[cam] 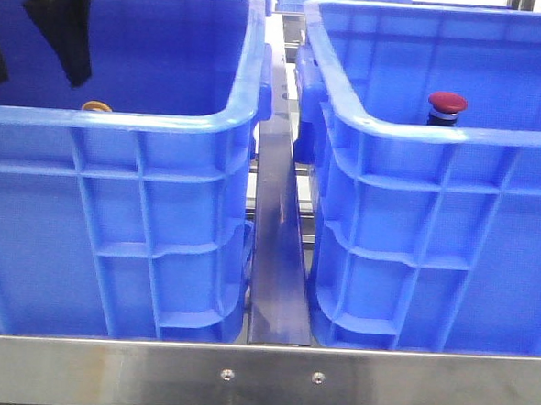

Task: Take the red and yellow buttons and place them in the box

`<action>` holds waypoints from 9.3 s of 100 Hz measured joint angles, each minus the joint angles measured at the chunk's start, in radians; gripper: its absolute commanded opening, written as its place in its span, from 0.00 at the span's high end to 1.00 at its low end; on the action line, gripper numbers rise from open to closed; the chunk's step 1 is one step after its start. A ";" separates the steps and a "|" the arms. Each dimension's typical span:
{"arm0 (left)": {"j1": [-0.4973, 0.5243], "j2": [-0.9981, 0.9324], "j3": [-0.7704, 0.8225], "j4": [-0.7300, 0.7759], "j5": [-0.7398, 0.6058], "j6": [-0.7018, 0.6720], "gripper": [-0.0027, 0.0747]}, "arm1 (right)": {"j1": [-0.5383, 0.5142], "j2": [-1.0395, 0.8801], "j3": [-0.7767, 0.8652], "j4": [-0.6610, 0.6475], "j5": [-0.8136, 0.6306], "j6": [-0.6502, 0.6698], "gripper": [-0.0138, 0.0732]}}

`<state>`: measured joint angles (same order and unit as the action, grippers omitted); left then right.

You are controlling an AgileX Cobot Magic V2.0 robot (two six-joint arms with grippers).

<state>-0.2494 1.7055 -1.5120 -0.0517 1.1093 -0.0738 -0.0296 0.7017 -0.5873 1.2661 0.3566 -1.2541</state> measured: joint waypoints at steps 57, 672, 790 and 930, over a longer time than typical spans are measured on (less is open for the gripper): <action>0.000 0.159 -0.039 -0.002 -0.034 0.000 0.47 | 0.000 0.000 0.000 -0.003 -0.006 0.000 0.21; -0.423 -0.198 -0.009 -0.274 -0.027 0.368 0.28 | -0.188 1.052 -0.544 0.024 -0.125 -0.063 0.15; -0.417 -0.224 0.059 -0.212 -0.220 0.297 0.99 | -0.188 0.251 -0.097 0.012 0.036 -0.065 0.96; 0.165 -1.417 1.023 -0.197 -0.767 0.267 0.99 | -0.018 -0.223 0.154 0.028 0.038 -0.070 0.96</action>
<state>-0.0840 0.2887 -0.4889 -0.2491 0.3421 0.1933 -0.0474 0.4783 -0.4333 1.2942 0.3946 -1.3244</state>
